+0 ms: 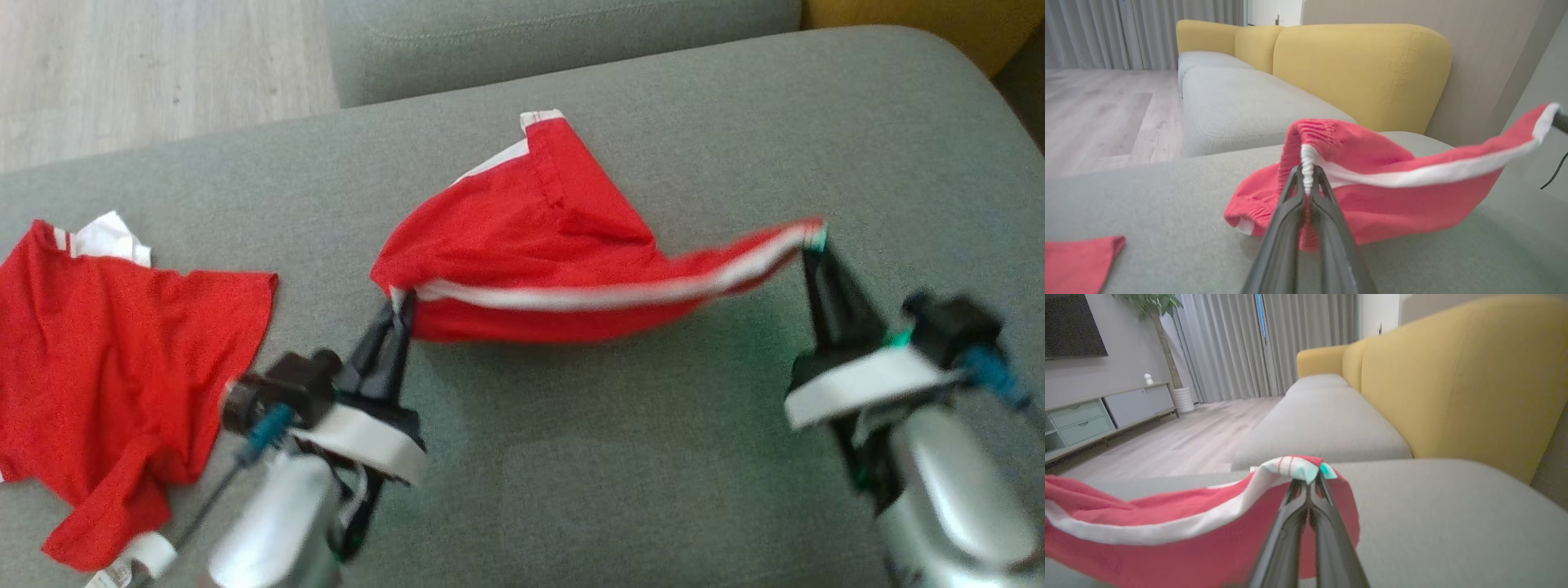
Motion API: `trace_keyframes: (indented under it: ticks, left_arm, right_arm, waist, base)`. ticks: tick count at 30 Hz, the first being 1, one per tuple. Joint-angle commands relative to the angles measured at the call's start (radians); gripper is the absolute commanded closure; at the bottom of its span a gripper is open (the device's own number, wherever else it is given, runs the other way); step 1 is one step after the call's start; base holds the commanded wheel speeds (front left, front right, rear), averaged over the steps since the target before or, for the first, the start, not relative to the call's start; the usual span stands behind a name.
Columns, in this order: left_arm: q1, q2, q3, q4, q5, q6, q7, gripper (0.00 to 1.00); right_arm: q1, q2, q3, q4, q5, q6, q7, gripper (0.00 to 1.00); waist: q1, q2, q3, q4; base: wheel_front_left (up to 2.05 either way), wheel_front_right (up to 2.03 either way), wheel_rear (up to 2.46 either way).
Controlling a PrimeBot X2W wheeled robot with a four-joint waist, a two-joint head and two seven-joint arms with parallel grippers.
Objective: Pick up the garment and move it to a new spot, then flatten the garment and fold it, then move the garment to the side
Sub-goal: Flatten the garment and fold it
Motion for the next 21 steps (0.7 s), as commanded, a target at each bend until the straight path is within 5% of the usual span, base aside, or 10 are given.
trace_keyframes:
  ticks: [1, 9, 21]
  left_arm:
    - [-0.080, 0.034, 0.045, -0.042, 0.007, -0.005, -0.003, 1.00]
    - [-0.257, 0.143, 0.080, -0.153, -0.010, -0.027, 0.056, 1.00]
    - [-0.352, 0.185, 0.134, -0.275, -0.031, 0.001, 0.073, 1.00]
  right_arm:
    - [-0.073, -0.030, 0.028, -0.067, 0.014, 0.004, 0.013, 1.00]
    - [-0.267, -0.149, 0.071, -0.215, 0.066, 0.004, 0.112, 1.00]
    - [-0.413, -0.158, 0.080, -0.239, 0.033, 0.004, 0.134, 1.00]
  waist:
    - [0.0001, 0.0000, -0.009, 0.001]
    - [0.0001, 0.0000, -0.061, 0.006]
    - [0.0001, 0.0000, -0.114, 0.024]
  base:
    - [0.00, 0.00, 0.00]
    - [0.00, 0.00, 0.00]
    - [0.00, 0.00, 0.00]
